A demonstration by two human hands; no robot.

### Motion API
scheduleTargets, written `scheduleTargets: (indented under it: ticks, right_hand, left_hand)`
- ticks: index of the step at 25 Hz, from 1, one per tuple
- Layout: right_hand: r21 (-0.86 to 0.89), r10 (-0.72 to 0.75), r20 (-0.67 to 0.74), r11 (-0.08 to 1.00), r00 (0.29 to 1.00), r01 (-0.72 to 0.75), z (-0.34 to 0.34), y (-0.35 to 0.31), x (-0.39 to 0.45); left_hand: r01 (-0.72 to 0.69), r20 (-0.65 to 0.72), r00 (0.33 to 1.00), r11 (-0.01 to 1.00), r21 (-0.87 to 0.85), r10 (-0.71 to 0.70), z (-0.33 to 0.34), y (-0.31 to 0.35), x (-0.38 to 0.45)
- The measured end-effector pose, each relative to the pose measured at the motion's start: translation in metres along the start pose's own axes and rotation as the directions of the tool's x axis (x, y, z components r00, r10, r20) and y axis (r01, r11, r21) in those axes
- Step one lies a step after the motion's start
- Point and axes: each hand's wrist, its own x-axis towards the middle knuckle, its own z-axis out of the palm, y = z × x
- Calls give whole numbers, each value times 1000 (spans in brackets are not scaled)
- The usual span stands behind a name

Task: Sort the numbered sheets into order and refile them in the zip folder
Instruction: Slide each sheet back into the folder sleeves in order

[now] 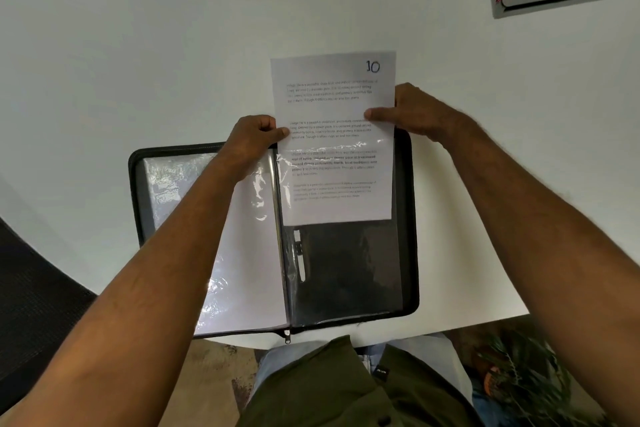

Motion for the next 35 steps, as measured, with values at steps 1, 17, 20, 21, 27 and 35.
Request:
scheduleTargets:
  ticks: [1, 17, 20, 21, 27, 35]
  right_hand:
    - [-71, 21, 41, 997, 999, -18, -1, 2, 0]
    - [-216, 8, 93, 976, 996, 13, 3, -2, -3]
    - [-197, -20, 100, 980, 995, 39, 5, -4, -4]
    - [-166, -57, 63, 984, 996, 67, 7, -5, -3]
    - [-157, -135, -10, 979, 991, 132, 13, -10, -2]
    - [-267, -97, -53, 960, 994, 80, 8, -13, -1]
  left_hand:
    - [1, -3, 1000, 1000, -26, -1, 0, 0, 0]
    - [-21, -10, 1000, 1000, -5, 21, 0, -1, 0]
    - [-15, -26, 1000, 1000, 24, 15, -1, -2, 2]
    - [-19, -24, 1000, 998, 56, 20, -2, -2, 2]
    - [-60, 6, 998, 980, 188, 60, 1, 0, 1]
    - [-91, -17, 996, 993, 72, 92, 1, -1, -1]
